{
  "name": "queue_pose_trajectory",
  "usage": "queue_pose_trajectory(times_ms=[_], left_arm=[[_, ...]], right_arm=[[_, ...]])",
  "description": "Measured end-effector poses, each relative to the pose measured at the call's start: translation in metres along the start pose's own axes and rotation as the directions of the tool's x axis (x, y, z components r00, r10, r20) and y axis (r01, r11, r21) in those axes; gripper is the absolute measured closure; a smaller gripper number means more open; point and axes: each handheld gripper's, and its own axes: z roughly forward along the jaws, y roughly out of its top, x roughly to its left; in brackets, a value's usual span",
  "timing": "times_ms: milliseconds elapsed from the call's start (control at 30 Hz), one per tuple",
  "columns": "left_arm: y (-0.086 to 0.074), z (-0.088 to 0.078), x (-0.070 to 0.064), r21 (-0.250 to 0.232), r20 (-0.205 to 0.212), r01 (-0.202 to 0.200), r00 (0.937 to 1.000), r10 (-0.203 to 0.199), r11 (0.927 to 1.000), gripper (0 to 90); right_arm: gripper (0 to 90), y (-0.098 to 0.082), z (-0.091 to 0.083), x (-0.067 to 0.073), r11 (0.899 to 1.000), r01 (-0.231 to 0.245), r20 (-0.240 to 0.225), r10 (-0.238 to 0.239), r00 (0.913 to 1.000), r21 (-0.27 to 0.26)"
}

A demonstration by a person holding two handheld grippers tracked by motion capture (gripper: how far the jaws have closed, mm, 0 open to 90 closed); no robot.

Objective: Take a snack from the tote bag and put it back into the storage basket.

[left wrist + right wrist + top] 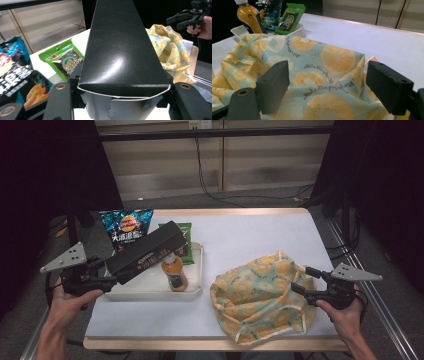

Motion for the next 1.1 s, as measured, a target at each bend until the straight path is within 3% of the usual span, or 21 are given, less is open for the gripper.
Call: queue_pose_trajectory(times_ms=[267,467,567,733,867,1100], left_arm=[[-0.011,-0.019,0.021,-0.008,-0.026,0.026,0.9993,-0.026,0.9996,43.7],[-0.027,-0.028,0.043,0.057,-0.071,0.045,0.9967,-0.041,0.9974,43.8],[-0.037,-0.031,0.053,0.082,-0.063,0.052,0.9969,-0.047,0.9953,43.7],[-0.051,-0.029,0.059,0.115,-0.051,0.049,0.9977,-0.044,0.9921,43.7],[-0.061,-0.02,0.063,0.17,-0.043,0.043,0.9984,-0.036,0.9845,43.7],[-0.073,-0.01,0.066,0.207,-0.024,0.051,0.9986,-0.047,0.977,43.6]], right_arm=[[19.0,0.0,-0.001,0.001,1.0,0.006,0.003,-0.006,1.0,0.003],[18.9,0.0,-0.001,0.0,1.0,0.007,0.003,-0.007,1.0,0.005],[18.8,0.0,-0.001,0.0,1.0,0.007,0.004,-0.007,1.0,0.004],[18.7,0.0,0.0,0.001,1.0,0.002,0.004,-0.002,1.0,0.005],[18.6,0.0,0.0,0.001,1.0,-0.002,0.006,0.002,1.0,0.003],[18.4,0.0,0.0,0.0,1.0,-0.002,0.004,0.002,1.0,0.005]])
